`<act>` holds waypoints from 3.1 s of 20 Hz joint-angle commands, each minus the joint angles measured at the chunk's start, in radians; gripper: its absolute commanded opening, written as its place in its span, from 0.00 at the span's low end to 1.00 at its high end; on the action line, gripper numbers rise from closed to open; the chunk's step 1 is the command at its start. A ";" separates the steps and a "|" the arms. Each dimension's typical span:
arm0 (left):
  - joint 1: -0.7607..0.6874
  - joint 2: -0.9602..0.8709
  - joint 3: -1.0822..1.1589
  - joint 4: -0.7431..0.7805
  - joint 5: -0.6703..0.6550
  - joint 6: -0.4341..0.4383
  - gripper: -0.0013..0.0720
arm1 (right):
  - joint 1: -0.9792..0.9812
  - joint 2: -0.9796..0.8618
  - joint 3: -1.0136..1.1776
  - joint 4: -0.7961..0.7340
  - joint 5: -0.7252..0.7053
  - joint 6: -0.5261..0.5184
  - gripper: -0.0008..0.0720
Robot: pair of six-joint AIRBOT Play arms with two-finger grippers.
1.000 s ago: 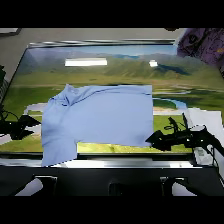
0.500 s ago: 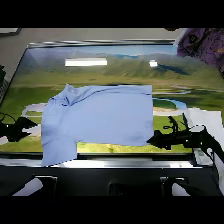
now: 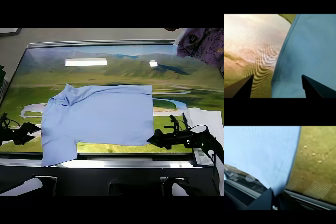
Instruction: Fold the clothes and pants, and hang the long-sleeved shirts on hangers.
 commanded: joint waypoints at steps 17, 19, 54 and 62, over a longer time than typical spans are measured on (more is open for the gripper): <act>0.000 -0.118 -0.007 -0.052 -0.121 0.061 0.31 | 0.001 0.002 0.000 0.000 0.002 0.001 0.06; 0.000 -0.118 -0.007 -0.052 -0.131 0.061 0.08 | 0.001 0.002 0.000 0.000 0.002 0.001 0.06; -0.492 0.583 1.164 0.457 -0.036 -0.447 0.04 | 0.287 0.298 1.583 -0.517 0.005 0.585 0.06; -0.517 0.055 1.129 0.257 -0.391 -0.356 0.04 | 0.287 -0.156 1.488 -0.577 0.263 0.577 0.06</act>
